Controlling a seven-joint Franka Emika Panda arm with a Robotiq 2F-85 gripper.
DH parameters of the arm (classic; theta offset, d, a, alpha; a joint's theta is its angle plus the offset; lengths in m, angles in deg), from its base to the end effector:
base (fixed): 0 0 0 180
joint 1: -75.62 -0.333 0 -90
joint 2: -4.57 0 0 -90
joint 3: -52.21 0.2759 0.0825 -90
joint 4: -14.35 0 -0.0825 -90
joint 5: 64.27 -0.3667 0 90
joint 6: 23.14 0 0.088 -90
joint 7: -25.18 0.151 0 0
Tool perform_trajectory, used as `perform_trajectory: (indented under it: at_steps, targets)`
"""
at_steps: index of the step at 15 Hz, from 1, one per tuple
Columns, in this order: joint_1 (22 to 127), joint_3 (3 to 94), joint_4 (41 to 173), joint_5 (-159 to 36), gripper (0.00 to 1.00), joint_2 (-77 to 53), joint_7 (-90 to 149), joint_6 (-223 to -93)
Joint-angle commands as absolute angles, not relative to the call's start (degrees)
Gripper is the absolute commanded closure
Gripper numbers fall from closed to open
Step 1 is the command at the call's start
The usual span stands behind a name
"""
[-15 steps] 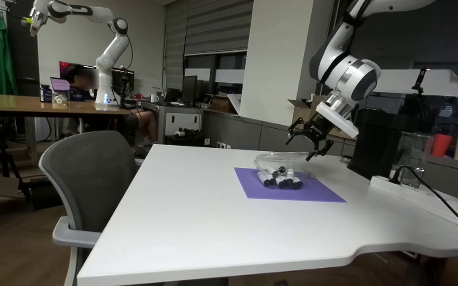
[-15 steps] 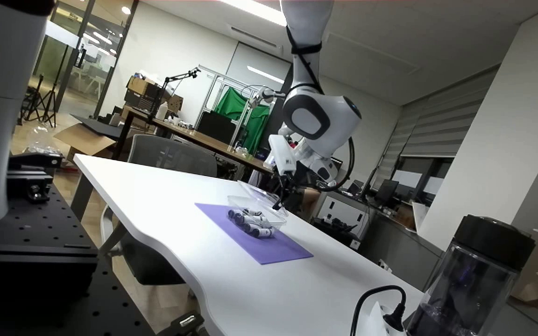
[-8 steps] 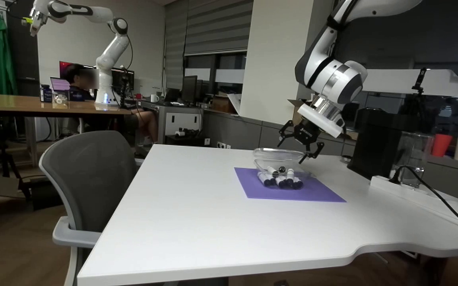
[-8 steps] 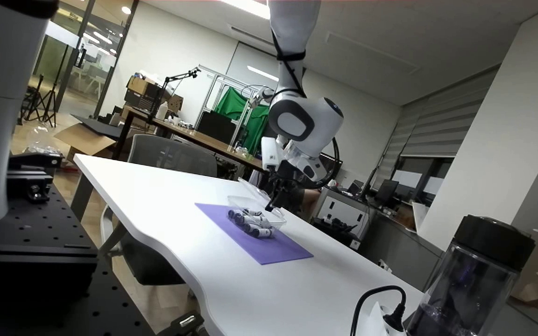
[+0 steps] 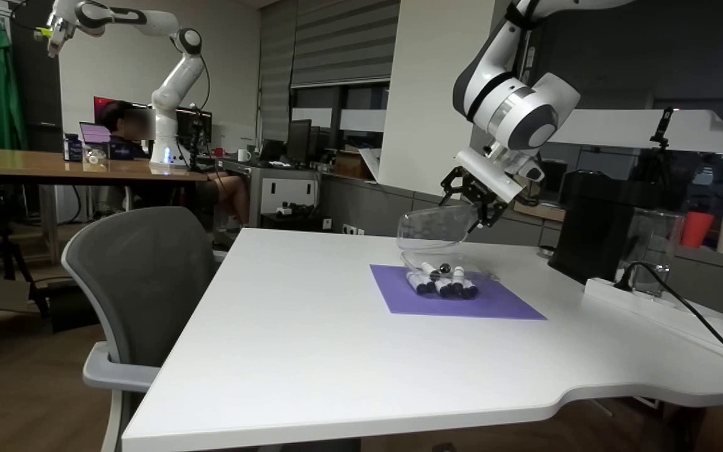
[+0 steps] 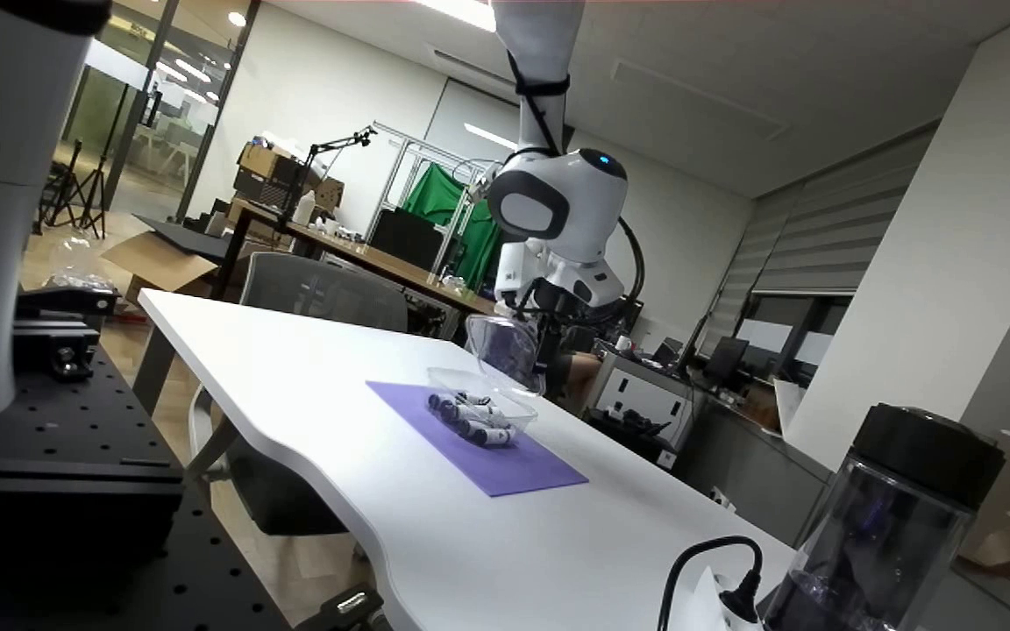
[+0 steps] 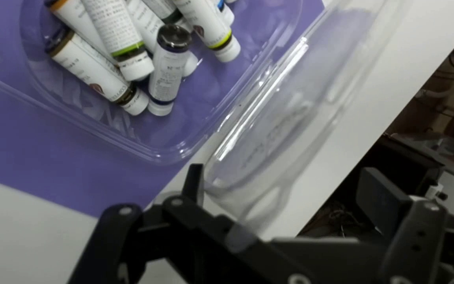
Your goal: Open the bowl
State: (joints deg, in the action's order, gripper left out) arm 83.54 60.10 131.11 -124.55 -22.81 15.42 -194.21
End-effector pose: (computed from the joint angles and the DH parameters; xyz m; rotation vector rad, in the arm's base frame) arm 0.6025 -0.0549 0.1768 -2.4259 1.1299 -0.5807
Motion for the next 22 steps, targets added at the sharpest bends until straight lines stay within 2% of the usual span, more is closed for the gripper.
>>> perform_trajectory:
  at_steps: [1, 9, 15, 17, 19, 22]
  targets:
    - [84.1, 62.9, 129.5, -131.1, 0.00, -22.1, 15.9, -199.7]
    - [84.7, 70.2, 123.0, -139.4, 0.00, -25.7, 11.6, -212.0]
    - [83.1, 69.6, 118.4, -134.9, 0.00, -32.3, 11.9, -215.5]
    - [80.6, 65.0, 122.2, -134.2, 0.00, -32.1, 12.1, -211.6]
    - [76.2, 57.1, 127.4, -130.4, 0.00, -30.3, 16.2, -202.2]
    - [66.9, 42.7, 132.6, -114.1, 0.00, -27.5, 28.9, -188.8]
